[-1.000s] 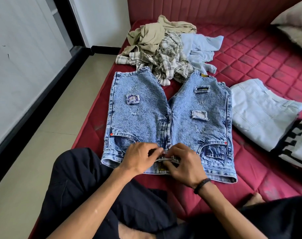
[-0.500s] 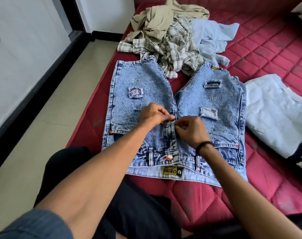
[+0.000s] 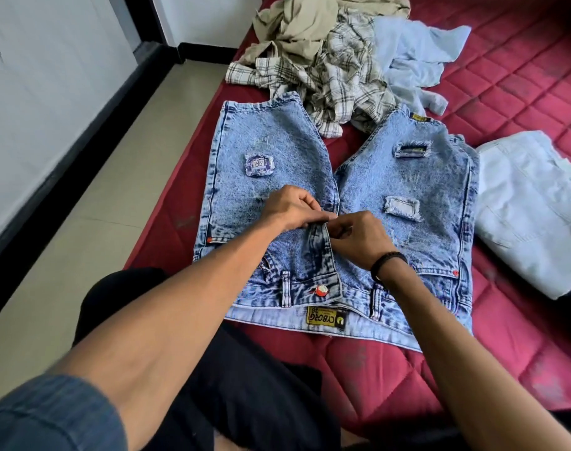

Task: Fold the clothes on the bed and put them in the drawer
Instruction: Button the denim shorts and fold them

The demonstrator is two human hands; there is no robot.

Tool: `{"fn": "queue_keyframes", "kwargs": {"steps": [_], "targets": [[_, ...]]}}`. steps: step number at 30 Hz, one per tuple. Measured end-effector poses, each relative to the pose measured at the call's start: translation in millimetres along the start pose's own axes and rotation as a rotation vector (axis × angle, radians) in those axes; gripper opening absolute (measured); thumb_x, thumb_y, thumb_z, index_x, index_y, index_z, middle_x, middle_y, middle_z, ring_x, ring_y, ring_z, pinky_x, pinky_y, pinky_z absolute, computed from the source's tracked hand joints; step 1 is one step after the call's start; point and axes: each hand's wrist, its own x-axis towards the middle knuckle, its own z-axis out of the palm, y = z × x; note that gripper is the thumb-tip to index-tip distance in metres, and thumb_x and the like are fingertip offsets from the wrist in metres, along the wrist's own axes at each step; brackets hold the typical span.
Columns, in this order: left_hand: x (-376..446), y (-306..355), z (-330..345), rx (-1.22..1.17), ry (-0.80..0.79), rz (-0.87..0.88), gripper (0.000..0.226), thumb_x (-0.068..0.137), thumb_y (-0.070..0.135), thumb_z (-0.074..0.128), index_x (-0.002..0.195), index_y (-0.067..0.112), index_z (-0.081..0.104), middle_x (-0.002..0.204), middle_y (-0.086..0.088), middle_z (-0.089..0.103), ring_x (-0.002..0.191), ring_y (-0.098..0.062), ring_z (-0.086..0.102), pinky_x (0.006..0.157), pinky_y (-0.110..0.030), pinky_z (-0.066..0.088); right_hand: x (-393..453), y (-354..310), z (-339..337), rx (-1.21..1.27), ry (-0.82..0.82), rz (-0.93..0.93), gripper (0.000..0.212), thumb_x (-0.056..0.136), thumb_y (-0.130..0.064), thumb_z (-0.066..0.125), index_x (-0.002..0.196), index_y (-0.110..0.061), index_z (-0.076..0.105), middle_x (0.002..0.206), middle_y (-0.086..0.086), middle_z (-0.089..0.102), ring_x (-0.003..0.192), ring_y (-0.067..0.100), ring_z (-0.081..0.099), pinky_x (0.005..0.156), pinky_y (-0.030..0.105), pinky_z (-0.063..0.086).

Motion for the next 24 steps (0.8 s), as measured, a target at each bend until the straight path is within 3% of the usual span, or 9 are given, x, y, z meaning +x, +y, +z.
{"fn": "queue_keyframes", "kwargs": {"steps": [2,7,10,14,18,21,24], "targets": [[-2,1,-3,-0.007,-0.060,0.025,0.040,0.066,0.054,0.088,0.090,0.025,0.075,0.087,0.006,0.077,0.074,-0.010,0.064,0.069,-0.027,0.053,-2,6,-2,0.074,-0.050,0.041,0.014,0.083,-0.016,0.079,0.096,-0.019,0.081,0.088,0.002,0.078,0.084,0.018,0.074,0.085,0.042,0.062],[-3,1,0,0.028,-0.031,0.051,0.030,0.073,0.043,0.088,0.092,0.028,0.072,0.086,0.009,0.075,0.063,-0.003,0.063,0.046,-0.014,0.039,-1,-5,-4,-0.058,-0.117,0.017,0.015,0.086,-0.008,0.066,0.095,-0.020,0.069,0.087,-0.001,0.069,0.087,0.023,0.066,0.077,0.035,0.055],[-4,-2,1,0.048,-0.018,0.056,0.031,0.076,0.042,0.087,0.098,0.027,0.072,0.085,0.010,0.074,0.062,-0.001,0.064,0.040,-0.010,0.037,5,-15,-4,-0.173,-0.170,0.028,0.013,0.084,-0.005,0.060,0.088,-0.017,0.060,0.085,0.002,0.062,0.082,0.023,0.059,0.070,0.034,0.052],[0,-3,-4,0.052,-0.090,0.080,0.036,0.075,0.043,0.088,0.102,0.026,0.071,0.087,0.010,0.075,0.067,-0.004,0.064,0.053,-0.016,0.046,8,-10,-3,-0.147,-0.172,0.039,0.021,0.084,-0.004,0.061,0.073,-0.022,0.056,0.074,-0.004,0.057,0.070,0.014,0.052,0.056,0.022,0.039],[-3,-6,-7,0.076,-0.152,0.103,0.043,0.071,0.050,0.088,0.101,0.027,0.068,0.089,0.006,0.074,0.072,-0.009,0.066,0.065,-0.026,0.057,-5,12,6,0.059,-0.069,0.040,0.006,0.088,-0.012,0.072,0.085,-0.018,0.070,0.081,0.000,0.070,0.074,0.015,0.063,0.069,0.027,0.051],[-11,3,-1,0.194,-0.044,0.136,0.041,0.072,0.051,0.088,0.097,0.027,0.066,0.082,0.012,0.068,0.071,-0.006,0.063,0.056,-0.020,0.045,-14,16,17,0.063,0.058,0.047,0.010,0.088,-0.013,0.072,0.090,-0.023,0.071,0.082,-0.003,0.070,0.076,0.014,0.064,0.069,0.026,0.052],[-15,13,7,0.309,0.084,0.150,0.034,0.074,0.052,0.087,0.087,0.031,0.063,0.080,0.013,0.067,0.075,-0.011,0.065,0.067,-0.025,0.048,-23,17,20,0.076,0.091,-0.015,0.014,0.086,-0.009,0.071,0.090,-0.022,0.071,0.083,-0.005,0.068,0.074,0.011,0.063,0.067,0.021,0.050]]}}
